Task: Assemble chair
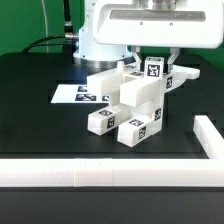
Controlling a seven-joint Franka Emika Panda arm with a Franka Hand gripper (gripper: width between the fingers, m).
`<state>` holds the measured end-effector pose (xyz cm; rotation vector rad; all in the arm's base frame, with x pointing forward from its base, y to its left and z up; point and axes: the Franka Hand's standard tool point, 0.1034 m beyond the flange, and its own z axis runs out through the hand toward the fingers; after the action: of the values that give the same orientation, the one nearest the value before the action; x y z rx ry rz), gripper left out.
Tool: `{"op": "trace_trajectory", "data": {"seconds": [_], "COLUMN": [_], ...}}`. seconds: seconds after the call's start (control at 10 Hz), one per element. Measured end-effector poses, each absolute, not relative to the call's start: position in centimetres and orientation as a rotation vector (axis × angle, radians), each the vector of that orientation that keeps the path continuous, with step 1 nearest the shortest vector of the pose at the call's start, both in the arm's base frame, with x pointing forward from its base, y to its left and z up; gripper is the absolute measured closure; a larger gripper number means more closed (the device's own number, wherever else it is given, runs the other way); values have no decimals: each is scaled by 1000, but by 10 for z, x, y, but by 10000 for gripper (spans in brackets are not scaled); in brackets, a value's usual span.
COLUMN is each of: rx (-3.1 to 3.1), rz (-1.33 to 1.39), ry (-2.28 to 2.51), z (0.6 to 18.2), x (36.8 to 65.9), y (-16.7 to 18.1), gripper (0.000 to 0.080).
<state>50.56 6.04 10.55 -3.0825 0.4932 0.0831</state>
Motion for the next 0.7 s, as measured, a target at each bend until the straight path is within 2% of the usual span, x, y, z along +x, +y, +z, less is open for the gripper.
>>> {"op": "trace_trajectory", "data": {"seconds": [0.7], "rx": [-2878], "rz": [98], "ry": [1184], "z": [106], "x": [506], "y": [64], "gripper": [528]}}
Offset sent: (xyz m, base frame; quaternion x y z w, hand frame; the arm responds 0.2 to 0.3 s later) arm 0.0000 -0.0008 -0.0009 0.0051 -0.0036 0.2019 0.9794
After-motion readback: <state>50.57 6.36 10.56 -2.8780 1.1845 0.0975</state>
